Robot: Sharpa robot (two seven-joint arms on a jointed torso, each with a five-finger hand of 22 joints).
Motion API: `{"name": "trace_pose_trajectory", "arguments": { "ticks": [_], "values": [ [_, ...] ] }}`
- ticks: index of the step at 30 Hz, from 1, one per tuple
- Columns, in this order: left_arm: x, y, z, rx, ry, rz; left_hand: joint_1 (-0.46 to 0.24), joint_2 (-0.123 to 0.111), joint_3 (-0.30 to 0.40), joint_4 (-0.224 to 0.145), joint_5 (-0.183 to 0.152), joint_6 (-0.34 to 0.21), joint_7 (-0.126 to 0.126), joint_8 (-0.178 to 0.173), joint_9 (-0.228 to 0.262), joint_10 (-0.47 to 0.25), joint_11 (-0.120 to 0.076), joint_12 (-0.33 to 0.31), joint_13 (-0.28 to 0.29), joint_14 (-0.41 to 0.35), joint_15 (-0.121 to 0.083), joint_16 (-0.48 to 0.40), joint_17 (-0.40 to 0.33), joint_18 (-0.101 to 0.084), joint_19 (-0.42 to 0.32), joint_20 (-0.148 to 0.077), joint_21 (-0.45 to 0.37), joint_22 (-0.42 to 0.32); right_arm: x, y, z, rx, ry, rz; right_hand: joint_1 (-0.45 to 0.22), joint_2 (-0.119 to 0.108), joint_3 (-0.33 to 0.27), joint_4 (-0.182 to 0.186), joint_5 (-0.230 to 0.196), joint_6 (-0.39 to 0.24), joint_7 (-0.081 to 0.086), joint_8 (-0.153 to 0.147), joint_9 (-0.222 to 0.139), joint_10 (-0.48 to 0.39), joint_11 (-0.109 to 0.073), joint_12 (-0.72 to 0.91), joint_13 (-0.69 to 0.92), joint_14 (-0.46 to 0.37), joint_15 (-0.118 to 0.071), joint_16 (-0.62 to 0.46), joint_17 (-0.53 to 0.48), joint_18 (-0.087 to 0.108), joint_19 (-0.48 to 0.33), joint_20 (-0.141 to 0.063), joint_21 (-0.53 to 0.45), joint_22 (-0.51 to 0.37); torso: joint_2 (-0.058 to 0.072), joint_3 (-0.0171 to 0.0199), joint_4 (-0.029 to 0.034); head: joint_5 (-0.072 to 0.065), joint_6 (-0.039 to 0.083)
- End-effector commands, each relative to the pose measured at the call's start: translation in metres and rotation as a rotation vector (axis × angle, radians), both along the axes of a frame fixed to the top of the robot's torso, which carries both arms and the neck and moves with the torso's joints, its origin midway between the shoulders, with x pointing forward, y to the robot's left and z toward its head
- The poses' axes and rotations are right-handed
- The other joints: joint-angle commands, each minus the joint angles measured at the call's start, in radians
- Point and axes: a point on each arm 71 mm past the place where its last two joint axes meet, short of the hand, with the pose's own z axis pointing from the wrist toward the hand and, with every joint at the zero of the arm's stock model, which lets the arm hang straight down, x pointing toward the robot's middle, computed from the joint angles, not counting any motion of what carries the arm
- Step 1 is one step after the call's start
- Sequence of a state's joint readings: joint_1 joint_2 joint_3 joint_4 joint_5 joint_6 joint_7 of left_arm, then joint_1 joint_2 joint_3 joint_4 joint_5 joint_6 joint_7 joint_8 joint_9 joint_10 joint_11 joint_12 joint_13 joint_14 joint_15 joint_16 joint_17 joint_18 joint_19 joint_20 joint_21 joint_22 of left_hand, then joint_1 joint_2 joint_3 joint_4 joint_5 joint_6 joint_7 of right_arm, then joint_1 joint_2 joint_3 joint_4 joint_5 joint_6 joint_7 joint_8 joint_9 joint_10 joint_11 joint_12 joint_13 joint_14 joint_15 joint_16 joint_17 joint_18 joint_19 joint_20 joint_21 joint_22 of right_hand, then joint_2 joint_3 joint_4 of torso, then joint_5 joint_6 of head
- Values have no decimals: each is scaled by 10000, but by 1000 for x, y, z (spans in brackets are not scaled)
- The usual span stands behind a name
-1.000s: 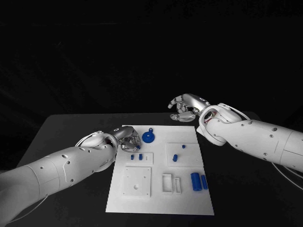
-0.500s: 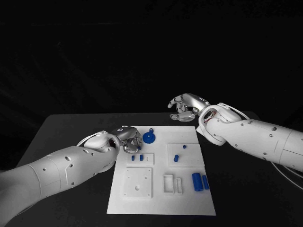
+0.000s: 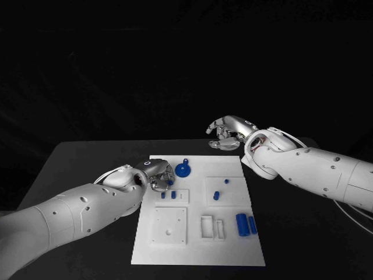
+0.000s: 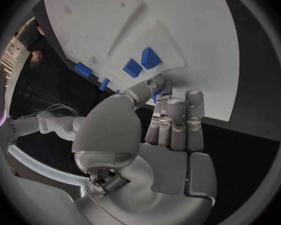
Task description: Assemble the parts on the task board
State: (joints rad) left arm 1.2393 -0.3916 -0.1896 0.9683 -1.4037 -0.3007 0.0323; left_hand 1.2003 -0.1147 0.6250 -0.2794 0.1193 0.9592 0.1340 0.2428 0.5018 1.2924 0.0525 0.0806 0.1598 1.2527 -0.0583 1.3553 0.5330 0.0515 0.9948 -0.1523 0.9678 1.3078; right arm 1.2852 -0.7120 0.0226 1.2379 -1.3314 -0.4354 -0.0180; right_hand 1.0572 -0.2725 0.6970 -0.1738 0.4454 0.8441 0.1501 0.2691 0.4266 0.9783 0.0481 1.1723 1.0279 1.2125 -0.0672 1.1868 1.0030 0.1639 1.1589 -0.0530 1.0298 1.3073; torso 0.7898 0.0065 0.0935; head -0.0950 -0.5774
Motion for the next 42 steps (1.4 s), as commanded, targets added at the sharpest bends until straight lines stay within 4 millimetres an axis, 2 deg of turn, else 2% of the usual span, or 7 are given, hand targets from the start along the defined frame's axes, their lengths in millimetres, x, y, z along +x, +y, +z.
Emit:
{"name": "trace_pose_trajectory", "arguments": {
  "ticks": [1, 7, 18, 25, 29, 34, 42],
  "values": [
    [-1, -1, 0, -201, 52, 1, -21, -238, -46, -51, -66, -232, -23, -127, -60, -202, 91, -95, -32, -51, 55, -61, -16, 597, -66, -29, -13, 155, -1, 0, 0, -119, 30, 114, -46, 8, -3, -47, 30, 12, 97, 52, -12, -59, -14, 21, -11, -34, 42, -65, -16, 979, 18, -3, -56, 169, -1, -10, -1, -4, 4],
    [-1, 4, 2, -470, -44, 111, 65, -490, -84, -37, -71, -725, -163, -347, -167, -544, 220, -163, -109, -80, 182, -69, -37, 687, -84, 103, -33, 149, -3, 1, 0, -95, 12, 189, -61, -25, -33, -66, 22, -29, 108, 32, -23, -86, -4, 9, -23, -57, 52, -80, -20, 979, -1, 3, -69, 168, 3, -15, 1, -7, 13],
    [2, 15, 4, -674, -269, 406, 157, -609, -65, 4, -56, -1021, -124, -427, -205, -909, 344, -171, -193, -118, 303, -85, -68, 780, -76, 225, -59, 136, -3, -4, -1, -140, 113, 136, -68, -41, -32, -106, -72, -127, 147, 3, -42, -267, 36, -494, -448, -304, 95, -295, -112, 979, -245, 101, -300, 106, 0, -19, 1, -17, 57],
    [5, 33, 7, -1153, -140, 838, 202, -606, -15, 38, -35, -1006, -47, -356, -173, -1079, 411, -146, -232, -257, 372, -203, -137, 813, -163, 311, -122, 128, -8, -7, -10, -409, 875, 419, -24, 49, 175, -129, -988, 47, 120, 177, 44, -420, 29, -2845, -2276, -567, 108, -1263, -648, 979, -586, 374, -1039, -214, 4, -7, 0, -33, 108],
    [7, 48, 19, -2535, 184, 1419, 136, -502, 35, 90, -23, -651, 236, -100, -75, -912, 381, -51, -185, -609, 344, -623, -344, 760, -435, 365, -303, 94, -13, -9, -22, -819, 1313, 619, 225, 200, 519, -239, -1914, 230, 192, 360, 157, 30, 143, -5811, -4565, -308, 216, -1380, -661, 979, -331, 351, -1194, -273, -14, 1, -10, -144, 132],
    [4, 68, 38, -4607, 780, 2019, -180, -381, 8, 238, -12, -566, 251, 37, -39, -605, 282, 114, -83, -945, 259, -1375, -718, 607, -803, 405, -693, -56, -19, -13, -36, -1834, 1383, 771, 532, 280, 839, -361, -2659, 572, 97, 613, 315, 461, 226, -7424, -5690, -103, 277, -1370, -593, 979, -68, 262, -1245, -267, -42, 1, 4, -300, 160],
    [-10, 88, 53, -7783, 2885, 2639, -563, -293, -107, 350, -144, -586, 224, 182, -9, -613, 322, 108, -38, -1126, 309, -2586, -1260, 366, -1181, 437, -1356, -373, -30, -17, -55, -3139, 1456, 876, 692, 246, 1151, -305, -3069, 828, -12, 716, 395, 1252, 278, -8893, -6653, 303, 311, -1267, -470, 979, 329, 146, -1097, -91, -114, -9, 69, -451, 172]
  ]
}}
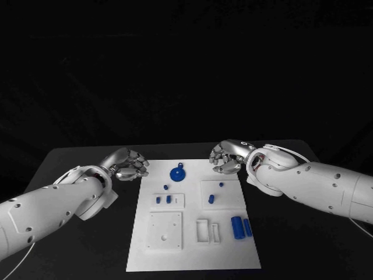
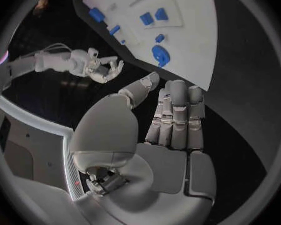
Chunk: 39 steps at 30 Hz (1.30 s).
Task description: Assemble the parts on the task board
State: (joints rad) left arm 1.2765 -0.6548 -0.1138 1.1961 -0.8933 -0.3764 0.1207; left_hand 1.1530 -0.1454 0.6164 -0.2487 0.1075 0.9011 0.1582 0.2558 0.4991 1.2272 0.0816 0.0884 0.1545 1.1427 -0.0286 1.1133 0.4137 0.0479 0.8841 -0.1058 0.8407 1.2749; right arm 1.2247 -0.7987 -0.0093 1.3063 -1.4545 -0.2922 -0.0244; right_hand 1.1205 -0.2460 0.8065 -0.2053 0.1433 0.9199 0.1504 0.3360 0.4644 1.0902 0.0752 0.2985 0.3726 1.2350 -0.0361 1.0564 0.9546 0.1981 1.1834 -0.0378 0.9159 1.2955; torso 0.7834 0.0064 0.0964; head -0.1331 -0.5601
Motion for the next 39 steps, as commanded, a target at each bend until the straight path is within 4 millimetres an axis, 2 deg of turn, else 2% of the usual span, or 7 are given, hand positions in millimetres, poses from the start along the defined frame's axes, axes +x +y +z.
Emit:
{"name": "trace_pose_trajectory", "arguments": {
  "ticks": [1, 9, 13, 18, 27, 35, 39],
  "values": [
    [-6, 5, 2, -3425, 1785, 390, -138, 39, -34, 63, -26, -7, -21, 73, 20, 22, 47, 21, 16, -59, 27, -324, -127, 369, -118, -24, -169, -82, -5, 2, -9, -1424, -7, 372, 64, -18, 65, 19, -64, 95, -23, 53, 18, 184, 7, -228, -149, 115, -5, 45, 22, 637, 116, -8, 57, 41, -70, -12, 46, -96, -11],
    [-23, 19, 5, -4915, 2472, 209, -413, 163, -143, 33, -69, -61, -19, 216, 33, -142, 241, -75, 10, -556, 255, -1844, -626, 7, -747, 96, -1027, -416, -12, -4, -29, -2431, 126, 341, 1, -247, 73, 167, -248, 91, -10, -6, -22, 336, 48, -729, -485, 288, 32, 31, 39, 637, 267, -5, 86, 97, -201, -73, 57, -204, -82],
    [-27, 21, 6, -5131, 2552, 155, -426, 195, -142, 3, -54, -117, -2, 242, 23, -216, 300, -111, 0, -675, 333, -2316, -733, -72, -878, 139, -1247, -481, -15, -4, -38, -2656, 229, 354, -3, -360, 82, 237, -332, 56, 10, -42, -46, 328, 86, -908, -609, 312, 68, 14, 45, 637, 297, -11, 68, 101, -248, -102, 81, -223, -154],
    [-29, 22, 6, -5285, 2627, 181, -436, 215, -151, 3, -50, -137, 2, 249, 20, -231, 308, -116, -1, -649, 344, -2412, -737, -82, -874, 144, -1287, -489, -18, -4, -48, -2892, 228, 325, 22, -404, 90, 260, -368, 57, 12, -53, -56, 388, 89, -995, -679, 342, 72, 16, 55, 637, 327, -20, 63, 109, -280, -130, 112, -230, -207],
    [-30, 23, 7, -5416, 2636, 223, -463, 235, -172, 8, -54, -171, 27, 252, 11, -272, 320, -134, -9, -603, 353, -2506, -728, -85, -848, 145, -1323, -492, -16, -4, -58, -3168, 56, 198, 148, -429, 262, 315, -505, 99, 1, -60, -76, 564, 76, -1161, -819, 391, 59, 5, 77, 637, 384, -38, 37, 124, -255, -104, 93, -151, -230],
    [-30, 26, 7, -5494, 2663, 276, -477, 250, -183, 14, -54, -189, 40, 253, 6, -291, 326, -140, -12, -580, 357, -2548, -719, -83, -828, 145, -1337, -492, -14, -5, -63, -3351, -150, 49, 227, -406, 472, 395, -646, 144, -11, -62, -92, 702, 63, -1276, -913, 445, 45, 6, 100, 637, 443, -48, 26, 140, -246, -99, 104, -128, -244],
    [-30, 26, 6, -5568, 2730, 317, -497, 261, -195, 24, -59, -203, 46, 254, 2, -292, 327, -137, -10, -563, 358, -2579, -710, -81, -812, 146, -1348, -492, -14, -4, -66, -3413, -92, 61, 264, -386, 582, 426, -716, 182, -25, -55, -97, 790, 49, -1321, -952, 471, 33, 6, 113, 637, 473, -56, 22, 153, -259, -94, 79, -99, -268]
  ]
}}
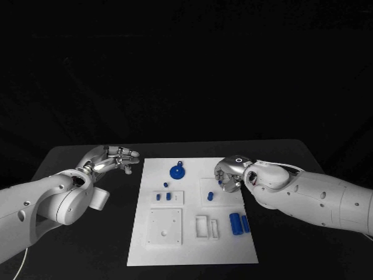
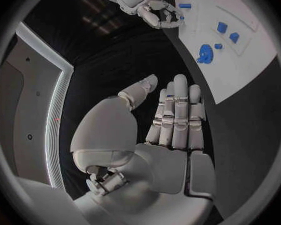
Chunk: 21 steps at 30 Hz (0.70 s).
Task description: Assemble the parts on the task board
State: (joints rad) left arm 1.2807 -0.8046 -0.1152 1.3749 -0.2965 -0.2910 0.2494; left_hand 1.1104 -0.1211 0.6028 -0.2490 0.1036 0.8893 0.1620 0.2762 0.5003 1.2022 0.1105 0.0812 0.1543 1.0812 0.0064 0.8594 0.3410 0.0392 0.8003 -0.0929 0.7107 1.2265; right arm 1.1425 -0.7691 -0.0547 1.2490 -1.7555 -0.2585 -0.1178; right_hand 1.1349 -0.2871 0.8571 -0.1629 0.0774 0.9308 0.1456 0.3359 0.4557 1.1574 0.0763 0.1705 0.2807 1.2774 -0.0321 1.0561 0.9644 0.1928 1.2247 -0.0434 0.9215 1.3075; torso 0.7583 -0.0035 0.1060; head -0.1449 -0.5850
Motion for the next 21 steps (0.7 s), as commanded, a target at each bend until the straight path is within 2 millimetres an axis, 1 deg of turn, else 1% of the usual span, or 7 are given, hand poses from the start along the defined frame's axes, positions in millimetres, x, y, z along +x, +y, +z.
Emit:
{"name": "trace_pose_trajectory", "arguments": {
  "ticks": [1, 7, 11, 12, 14, 17, 21],
  "values": [
    [0, -2, 1, -295, 16, -109, -75, 20, -61, 29, -21, -87, 9, 50, -11, -41, 37, -64, -8, 56, 9, -46, 18, 6, 29, 17, -49, -8, 0, 0, -3, -305, -141, 11, 141, 48, 100, -5, -65, 98, 14, -44, -6, 161, 28, -38, -35, 54, -15, 12, 21, 690, 68, -4, -32, 39, -5, 2, -15, 7, -21],
    [-1, -2, 1, -288, 55, -123, -89, 37, -67, 40, -23, -96, 11, 51, -13, -43, 37, -62, -7, 69, 8, -69, 26, 8, 40, 17, -58, -7, -2, 3, -8, -403, -83, 98, 224, 231, 206, -89, -189, 317, -75, 55, 28, 493, -59, 13, -17, 92, -96, 23, 56, 690, 90, -8, -12, 91, -2, 4, -24, 26, -53],
    [-1, -1, 1, -276, 65, -98, -91, 44, -68, 42, -24, -100, 12, 51, -15, -44, 37, -62, -7, 75, 8, -75, 29, 9, 45, 17, -60, -7, -3, 5, -12, -441, -55, 113, 210, 297, 207, -130, -203, 436, -126, 106, 48, 660, -113, 55, 17, 101, -147, 18, 69, 690, 93, -2, 4, 119, 1, 3, -11, 21, -64],
    [0, -1, 1, -270, 69, -84, -93, 49, -69, 44, -24, -102, 12, 52, -15, -44, 37, -62, -7, 79, 7, -79, 31, 10, 48, 16, -62, -6, -4, 6, -13, -474, -47, 127, 200, 362, 199, -135, -227, 569, -178, 176, 77, 825, -159, 129, 61, 118, -186, 23, 75, 690, 106, 1, 19, 133, 4, 0, -8, 22, -69],
    [0, -1, 1, -261, 74, -64, -91, 53, -68, 44, -24, -103, 11, 52, -16, -45, 37, -62, -7, 81, 7, -81, 33, 11, 49, 16, -62, -6, -4, 6, -14, -590, -53, 166, 199, 393, 195, -162, -228, 639, -212, 208, 91, 901, -191, 153, 83, 128, -219, 23, 79, 690, 111, 2, 28, 143, 4, 0, -5, 34, -79],
    [0, 0, 0, -249, 106, -58, -80, 63, -64, 37, -20, -107, 9, 54, -17, -47, 35, -61, -6, 91, 5, -89, 38, 15, 56, 13, -66, -5, -5, 7, -16, -788, -28, 173, 238, 540, 222, -341, -210, 902, -326, 317, 135, 1189, -304, 240, 184, 152, -328, 2, 91, 690, 107, -2, 48, 172, -5, -7, -4, 16, -107],
    [0, 1, 0, -245, 115, -53, -71, 65, -64, 29, -19, -111, 8, 56, -18, -49, 34, -61, -6, 103, 3, -97, 46, 18, 63, 11, -69, -3, -6, 7, -18, -940, -61, 190, 234, 615, 252, -483, -190, 1100, -403, 377, 159, 1387, -383, 285, 284, 194, -404, -15, 105, 690, 131, -8, 81, 187, 0, -13, -11, 16, -127]
  ]
}}
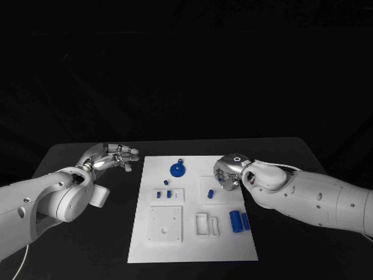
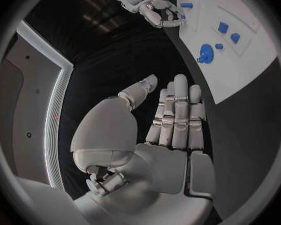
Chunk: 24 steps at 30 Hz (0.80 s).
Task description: Assemble the parts on the task board
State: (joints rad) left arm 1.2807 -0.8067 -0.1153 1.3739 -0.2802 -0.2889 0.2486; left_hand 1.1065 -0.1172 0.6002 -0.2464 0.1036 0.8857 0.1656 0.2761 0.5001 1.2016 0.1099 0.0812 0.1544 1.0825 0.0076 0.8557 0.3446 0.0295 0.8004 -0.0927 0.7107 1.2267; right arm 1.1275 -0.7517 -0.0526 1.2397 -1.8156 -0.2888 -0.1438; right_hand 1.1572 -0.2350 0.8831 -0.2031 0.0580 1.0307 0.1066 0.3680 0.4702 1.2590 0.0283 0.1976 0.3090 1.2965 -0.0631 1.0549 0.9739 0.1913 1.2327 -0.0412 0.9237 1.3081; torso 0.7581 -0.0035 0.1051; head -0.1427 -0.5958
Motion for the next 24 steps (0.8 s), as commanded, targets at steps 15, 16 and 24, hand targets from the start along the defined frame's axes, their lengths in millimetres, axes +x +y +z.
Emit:
{"name": "trace_pose_trajectory", "arguments": {
  "ticks": [15, 16, 24],
  "values": [
    [0, 0, 1, -117, 17, -87, -17, 20, -45, -21, -17, -92, -25, 59, -21, -56, 41, -63, -7, 118, -11, -86, 31, 119, 79, 9, -81, 1, -6, 3, -11, -686, -128, 46, -22, 84, 68, -185, 20, 312, -90, 98, 25, 564, 22, 32, 121, 54, -166, -32, 27, 705, 89, -51, 102, 185, 0, -20, 3, -33, -23],
    [0, 0, 1, -113, 12, -74, -17, 21, -45, -21, -17, -93, -25, 59, -21, -56, 41, -63, -7, 119, -11, -88, 32, 119, 80, 9, -82, 1, -6, 4, -10, -669, -200, 51, -23, 78, 81, -188, 25, 324, -94, 98, 25, 579, 16, 33, 130, 57, -171, -35, 28, 705, 92, -54, 104, 184, 3, -18, 1, -30, -18],
    [1, 2, 1, -101, -50, 11, -16, 24, -48, -24, -16, -97, -24, 60, -22, -59, 42, -63, -7, 127, -11, -96, 39, 119, 86, 9, -86, 3, -8, 7, -4, -205, -870, 192, -32, -3, 216, -179, 48, 432, -131, 106, 28, 681, -24, 27, 202, 95, -213, -41, 47, 705, 141, -88, 127, 176, -3, -15, 3, -17, -6]
  ]
}}
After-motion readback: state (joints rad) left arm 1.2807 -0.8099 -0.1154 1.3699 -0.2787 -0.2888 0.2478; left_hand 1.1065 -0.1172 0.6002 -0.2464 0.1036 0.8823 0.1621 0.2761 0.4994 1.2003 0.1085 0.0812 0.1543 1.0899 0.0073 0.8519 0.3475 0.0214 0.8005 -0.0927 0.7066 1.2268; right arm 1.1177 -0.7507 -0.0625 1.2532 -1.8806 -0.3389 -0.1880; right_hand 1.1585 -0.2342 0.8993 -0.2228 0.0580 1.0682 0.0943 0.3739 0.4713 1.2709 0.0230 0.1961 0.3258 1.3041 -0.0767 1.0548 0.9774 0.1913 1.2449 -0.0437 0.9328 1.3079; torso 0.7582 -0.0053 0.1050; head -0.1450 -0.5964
